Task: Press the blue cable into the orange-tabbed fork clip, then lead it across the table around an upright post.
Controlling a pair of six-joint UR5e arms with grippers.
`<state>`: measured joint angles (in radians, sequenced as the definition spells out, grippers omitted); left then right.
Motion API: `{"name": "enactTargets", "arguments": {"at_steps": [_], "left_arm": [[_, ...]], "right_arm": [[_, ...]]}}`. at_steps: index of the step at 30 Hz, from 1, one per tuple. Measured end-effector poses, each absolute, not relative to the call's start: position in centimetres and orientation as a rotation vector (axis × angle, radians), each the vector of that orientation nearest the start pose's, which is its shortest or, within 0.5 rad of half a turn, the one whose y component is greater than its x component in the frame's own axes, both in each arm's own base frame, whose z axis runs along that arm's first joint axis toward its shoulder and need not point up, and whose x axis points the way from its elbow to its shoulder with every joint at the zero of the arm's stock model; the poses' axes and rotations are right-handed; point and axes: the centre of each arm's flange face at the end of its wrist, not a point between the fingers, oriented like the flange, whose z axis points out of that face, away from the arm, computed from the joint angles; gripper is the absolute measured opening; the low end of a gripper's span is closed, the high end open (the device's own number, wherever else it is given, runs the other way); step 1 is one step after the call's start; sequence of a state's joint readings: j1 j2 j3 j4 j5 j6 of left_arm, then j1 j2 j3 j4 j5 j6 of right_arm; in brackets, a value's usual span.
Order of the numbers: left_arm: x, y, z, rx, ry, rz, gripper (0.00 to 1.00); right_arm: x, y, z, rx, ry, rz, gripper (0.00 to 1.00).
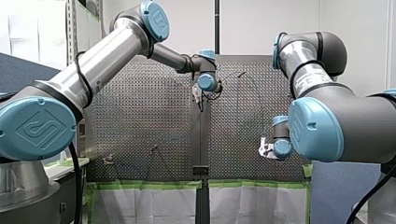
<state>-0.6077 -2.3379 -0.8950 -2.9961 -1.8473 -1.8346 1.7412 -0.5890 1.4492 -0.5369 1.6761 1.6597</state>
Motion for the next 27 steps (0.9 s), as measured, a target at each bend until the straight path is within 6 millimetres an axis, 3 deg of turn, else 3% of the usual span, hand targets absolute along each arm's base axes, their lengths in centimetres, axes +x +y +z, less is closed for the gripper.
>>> {"name": "enactTargets", "arguments": {"at_steps": [6, 27], "left_arm": [[58.6, -53.5, 33.8, 0.036, 1.538, -0.482, 0.98], [58.6, -53.3, 33.8, 0.028, 1.545, -0.46, 0.98]], "right_arm": [[21.9, -64.4, -4.5, 1.445, -1.465, 1.095, 0.0], [18.1, -65.7, -7.7, 1.388, -1.493, 1.081, 0.0]]}}
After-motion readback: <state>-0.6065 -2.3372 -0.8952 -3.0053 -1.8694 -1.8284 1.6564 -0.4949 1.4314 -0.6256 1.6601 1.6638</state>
